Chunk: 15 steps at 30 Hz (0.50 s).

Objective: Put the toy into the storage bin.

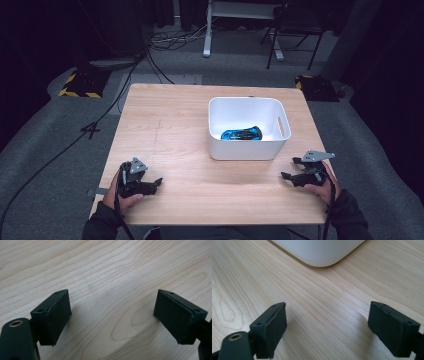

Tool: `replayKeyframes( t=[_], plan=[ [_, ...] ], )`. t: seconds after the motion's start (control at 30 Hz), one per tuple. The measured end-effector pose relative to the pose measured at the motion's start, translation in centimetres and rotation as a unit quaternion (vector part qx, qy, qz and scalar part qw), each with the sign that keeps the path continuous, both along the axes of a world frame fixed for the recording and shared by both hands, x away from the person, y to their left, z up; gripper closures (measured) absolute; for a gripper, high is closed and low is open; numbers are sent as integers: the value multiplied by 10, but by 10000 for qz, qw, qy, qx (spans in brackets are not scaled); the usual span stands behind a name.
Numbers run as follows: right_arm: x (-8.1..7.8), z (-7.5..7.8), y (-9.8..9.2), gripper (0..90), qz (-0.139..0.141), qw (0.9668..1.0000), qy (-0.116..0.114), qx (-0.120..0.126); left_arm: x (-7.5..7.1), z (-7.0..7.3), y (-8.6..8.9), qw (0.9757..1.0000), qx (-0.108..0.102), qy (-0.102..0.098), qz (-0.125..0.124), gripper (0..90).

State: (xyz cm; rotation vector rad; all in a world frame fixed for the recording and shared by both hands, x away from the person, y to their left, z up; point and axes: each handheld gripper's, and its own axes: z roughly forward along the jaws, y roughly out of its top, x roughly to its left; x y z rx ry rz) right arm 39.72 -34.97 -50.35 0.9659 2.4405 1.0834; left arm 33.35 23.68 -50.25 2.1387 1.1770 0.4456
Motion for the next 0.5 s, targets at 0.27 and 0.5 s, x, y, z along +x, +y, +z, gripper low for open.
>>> replayKeyframes(
  t=[0.27, 0.5],
  plan=[
    [0, 0, 0, 155, 20, 10000, -5, -10, 0, 0, 0, 10000, 0, 1, 0, 145],
    [0, 0, 0, 155, 21, 10000, -8, -11, 0, 0, -1, 10000, -70, 26, 27, 144]
  ],
)
